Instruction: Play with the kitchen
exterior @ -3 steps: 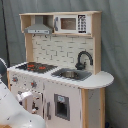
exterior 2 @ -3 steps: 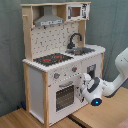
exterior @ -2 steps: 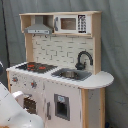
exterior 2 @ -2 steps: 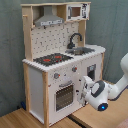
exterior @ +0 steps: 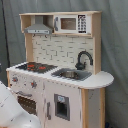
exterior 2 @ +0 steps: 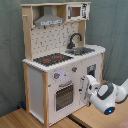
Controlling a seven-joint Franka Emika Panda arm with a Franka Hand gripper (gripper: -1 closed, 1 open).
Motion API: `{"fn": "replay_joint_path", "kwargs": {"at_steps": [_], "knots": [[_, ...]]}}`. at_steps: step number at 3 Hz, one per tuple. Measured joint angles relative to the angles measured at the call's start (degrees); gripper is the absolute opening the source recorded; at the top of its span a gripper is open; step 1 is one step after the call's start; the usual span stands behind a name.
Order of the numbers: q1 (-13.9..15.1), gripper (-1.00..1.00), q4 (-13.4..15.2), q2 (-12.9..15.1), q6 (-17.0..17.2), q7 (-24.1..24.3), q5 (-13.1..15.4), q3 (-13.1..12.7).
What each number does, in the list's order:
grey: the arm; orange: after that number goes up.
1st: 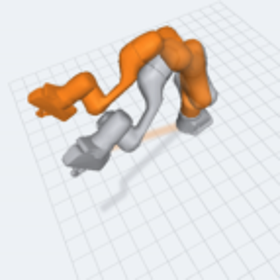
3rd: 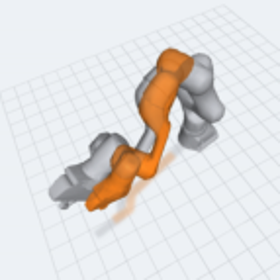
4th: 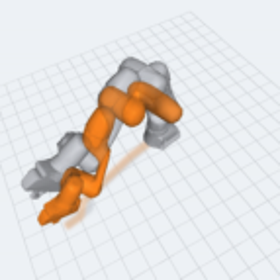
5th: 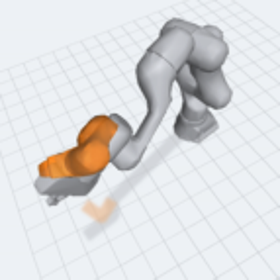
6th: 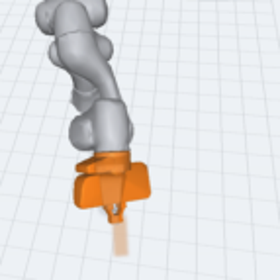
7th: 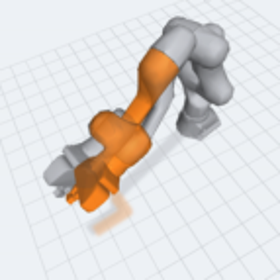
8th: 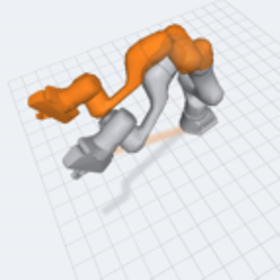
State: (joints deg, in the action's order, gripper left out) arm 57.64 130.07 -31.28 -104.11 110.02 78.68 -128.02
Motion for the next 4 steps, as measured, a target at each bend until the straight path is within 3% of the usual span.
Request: {"fn": "replay_joint_path", "kwargs": {"at_steps": [3,4], "knots": [[-6.8,1.00,-1.6,4.0,9.7,-13.9,2.3,0.4],[-7.0,1.00,-2.8,4.7,10.3,-20.4,4.6,0.9]]}}
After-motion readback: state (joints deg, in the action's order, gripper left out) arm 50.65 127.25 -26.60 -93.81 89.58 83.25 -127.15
